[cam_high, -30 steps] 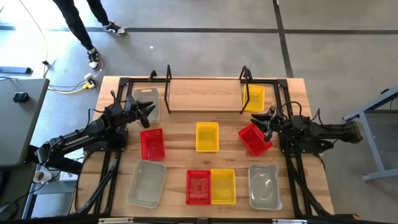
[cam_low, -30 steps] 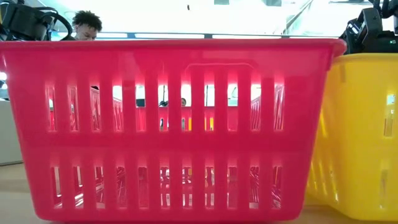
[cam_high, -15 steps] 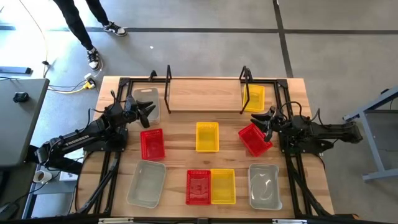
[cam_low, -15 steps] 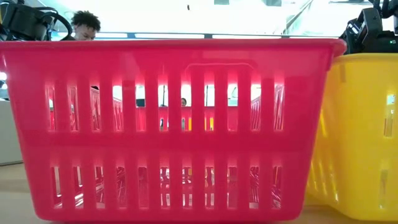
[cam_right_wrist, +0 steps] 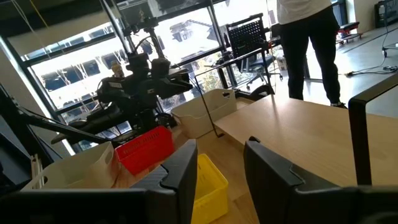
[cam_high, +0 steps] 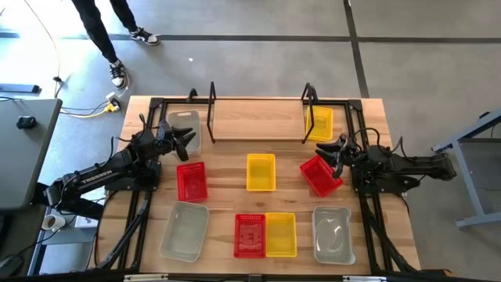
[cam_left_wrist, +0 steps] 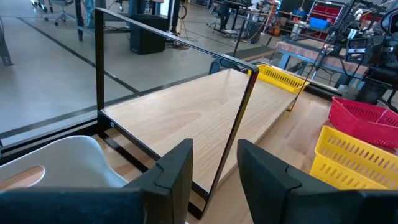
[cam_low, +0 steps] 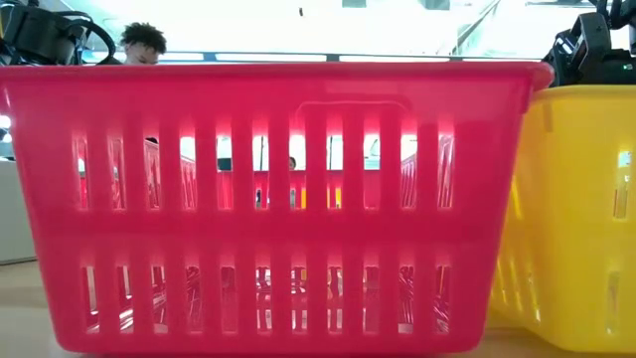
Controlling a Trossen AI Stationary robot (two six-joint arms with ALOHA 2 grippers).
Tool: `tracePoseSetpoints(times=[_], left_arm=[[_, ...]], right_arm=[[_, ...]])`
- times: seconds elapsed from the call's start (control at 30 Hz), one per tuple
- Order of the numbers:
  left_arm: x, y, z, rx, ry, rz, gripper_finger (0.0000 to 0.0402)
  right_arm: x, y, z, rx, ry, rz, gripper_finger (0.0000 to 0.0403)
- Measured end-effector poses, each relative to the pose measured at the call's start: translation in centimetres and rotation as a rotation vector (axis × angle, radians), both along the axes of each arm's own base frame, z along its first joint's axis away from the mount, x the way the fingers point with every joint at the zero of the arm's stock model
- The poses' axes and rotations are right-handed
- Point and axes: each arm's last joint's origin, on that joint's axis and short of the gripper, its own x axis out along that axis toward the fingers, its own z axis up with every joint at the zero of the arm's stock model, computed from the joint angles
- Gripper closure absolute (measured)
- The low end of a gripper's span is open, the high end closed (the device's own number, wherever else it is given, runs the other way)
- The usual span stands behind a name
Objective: Stack baskets on shelf by color
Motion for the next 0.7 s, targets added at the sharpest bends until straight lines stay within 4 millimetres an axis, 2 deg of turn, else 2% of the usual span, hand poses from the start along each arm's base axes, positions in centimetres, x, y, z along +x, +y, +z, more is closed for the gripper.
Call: tracePoseSetpoints(times=[0.7], left_arm=[[0.0, 0.0, 0.01, 0.0, 0.0, 0.001, 0.0284]], right_arm=[[0.0, 0.0, 0.0, 0.025, -0.009, 0.001, 0.0286]])
